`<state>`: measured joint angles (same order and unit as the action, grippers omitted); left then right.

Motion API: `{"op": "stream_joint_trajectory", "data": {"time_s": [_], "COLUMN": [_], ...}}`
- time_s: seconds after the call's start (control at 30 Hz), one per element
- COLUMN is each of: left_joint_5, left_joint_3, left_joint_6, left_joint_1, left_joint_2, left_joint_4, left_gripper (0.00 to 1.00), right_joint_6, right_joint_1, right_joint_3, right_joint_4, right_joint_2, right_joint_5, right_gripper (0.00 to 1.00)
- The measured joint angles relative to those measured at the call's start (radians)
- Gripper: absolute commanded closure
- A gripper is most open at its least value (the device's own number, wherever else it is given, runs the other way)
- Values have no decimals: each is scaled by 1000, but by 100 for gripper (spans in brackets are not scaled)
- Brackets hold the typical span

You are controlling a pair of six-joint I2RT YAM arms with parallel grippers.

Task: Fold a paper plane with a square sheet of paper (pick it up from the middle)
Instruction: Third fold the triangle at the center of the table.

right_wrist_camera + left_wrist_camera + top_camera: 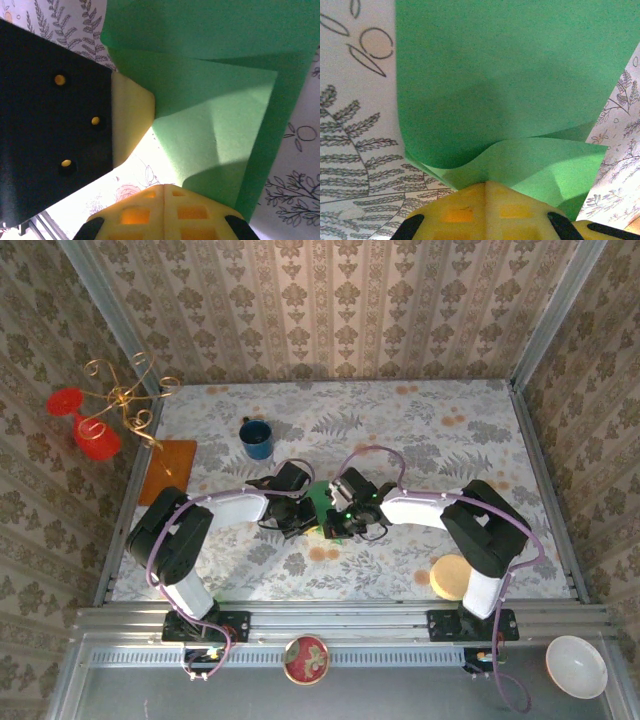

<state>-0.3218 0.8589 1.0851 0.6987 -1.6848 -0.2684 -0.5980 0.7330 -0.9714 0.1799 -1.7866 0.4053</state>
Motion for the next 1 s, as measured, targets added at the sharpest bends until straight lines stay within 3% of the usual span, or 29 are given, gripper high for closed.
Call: {"op": "stream_joint_trajectory", "data": {"time_s": [1.0], "left_joint_5": [-11], "left_joint_3": [6], "left_joint_6": [0], "left_joint_1": [-6], "left_joint_2": [-5], "left_joint_4": [-7], "left_gripper": [94], "right_joint_6": [3], "right_joint_1": [-5], "right_joint_3": [0], "right_joint_4": [4], "right_joint_2": [-33], "right_joint_5": [-5], "right_gripper": [98]}}
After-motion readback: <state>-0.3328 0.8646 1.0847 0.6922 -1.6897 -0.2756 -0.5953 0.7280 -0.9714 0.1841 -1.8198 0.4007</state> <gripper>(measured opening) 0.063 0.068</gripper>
